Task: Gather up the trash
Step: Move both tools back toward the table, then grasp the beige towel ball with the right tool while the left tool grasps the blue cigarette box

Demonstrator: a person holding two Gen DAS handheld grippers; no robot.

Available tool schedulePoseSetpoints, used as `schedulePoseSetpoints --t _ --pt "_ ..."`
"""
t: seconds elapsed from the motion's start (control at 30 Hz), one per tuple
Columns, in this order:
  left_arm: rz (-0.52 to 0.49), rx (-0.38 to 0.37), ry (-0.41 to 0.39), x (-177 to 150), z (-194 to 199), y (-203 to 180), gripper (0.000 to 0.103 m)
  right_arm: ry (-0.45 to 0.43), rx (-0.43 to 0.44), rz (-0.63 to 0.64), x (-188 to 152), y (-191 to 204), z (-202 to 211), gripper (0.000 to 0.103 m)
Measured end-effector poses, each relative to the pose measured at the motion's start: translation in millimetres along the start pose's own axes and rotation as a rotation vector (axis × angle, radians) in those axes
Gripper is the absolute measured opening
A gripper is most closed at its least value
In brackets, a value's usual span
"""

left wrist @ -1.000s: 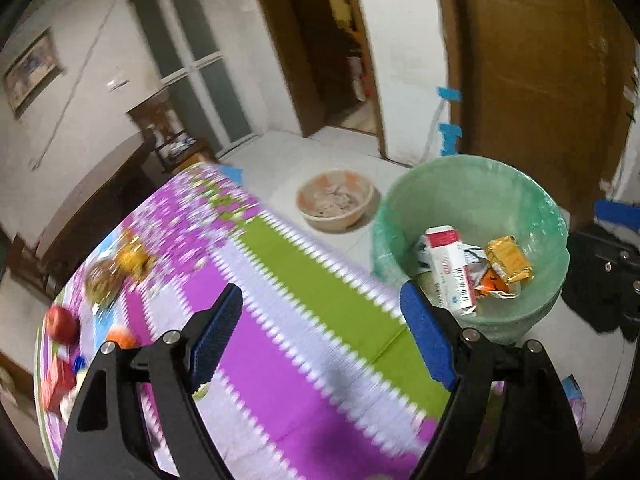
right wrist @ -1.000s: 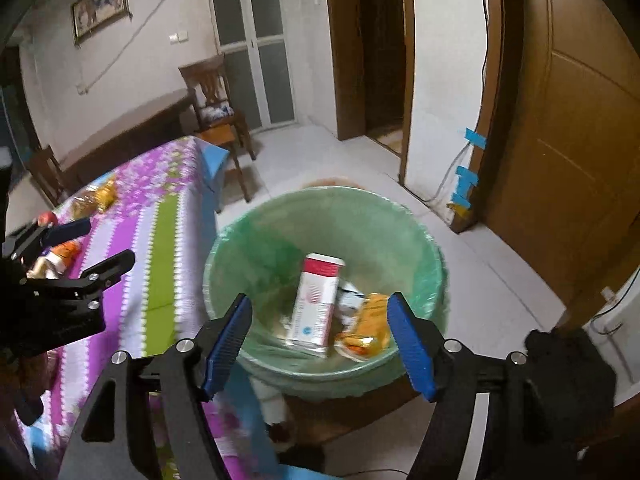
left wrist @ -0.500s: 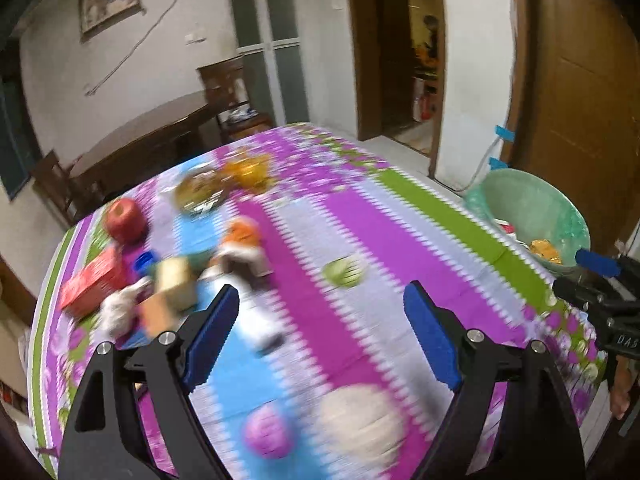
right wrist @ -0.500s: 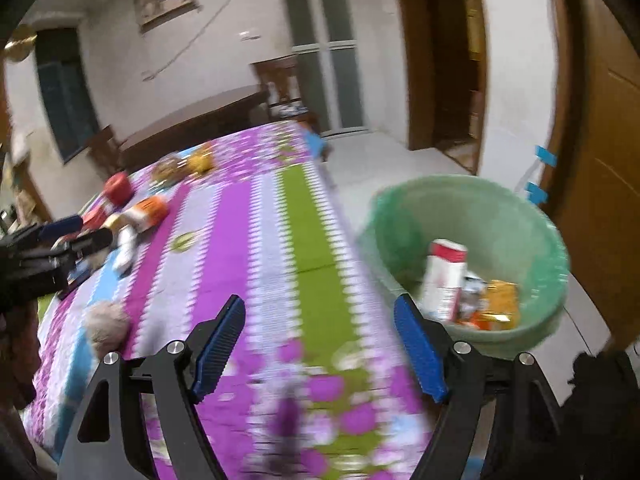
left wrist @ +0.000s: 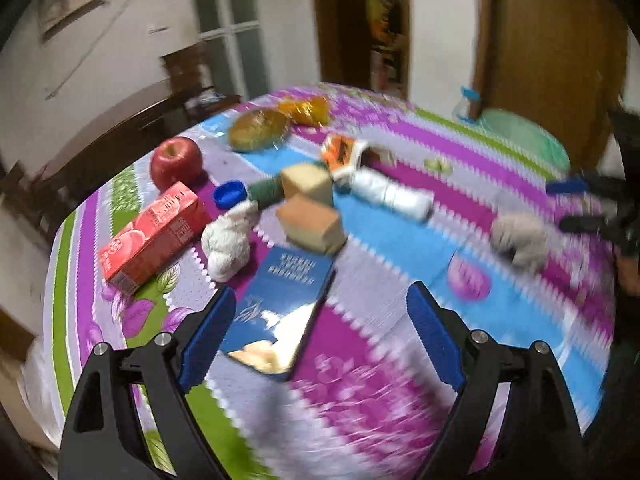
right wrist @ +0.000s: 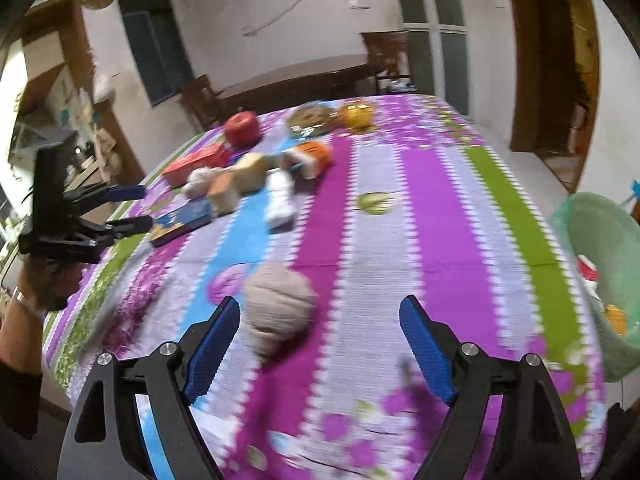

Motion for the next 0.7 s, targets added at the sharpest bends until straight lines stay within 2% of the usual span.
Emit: schedulePoseSetpoints --t 0.07,0.13,0.27,0.43,0.5,0.53,0.7 --pt "-0.035 -0.039 0.023 -4 -9 6 0.084 0.009 -0.011 0.019 1 13 -8 0.082" --pt "-0.051 -0.034 0.041 -6 -23 14 0.084 0.015 -0.026 0.024 2 22 -16 0.083" --pt "-0.063 -0.042 0.075 -6 -45 25 0.084 0.029 -0.062 0.001 7 24 -29 0.092" --pt "-0.055 -0.093 0.08 -8 -59 36 0.086 0.056 -0.095 -0.015 9 29 -48 0.091" --pt "-0.016 -0.128 0.084 -9 -61 40 0.082 0.08 -0.135 0.004 11 34 -57 0.077" --pt "-0.008 -0.136 0.079 -9 -60 41 0.075 0.092 -0.149 0.009 10 35 -60 0.076" --pt "0.004 -0.145 0.063 -12 -55 37 0.058 0.114 -0.178 -0.027 2 31 -58 0.076"
Point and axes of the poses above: each gripper's, at about its wrist camera, not at the fingertips, and z roughly against the way its jaws point, y to its left, x to its top, the point moved 2 cm from there along -z, roughly the way its jaws point, and after that the axes turned 2 degrees about y, right-handed, at the moved point
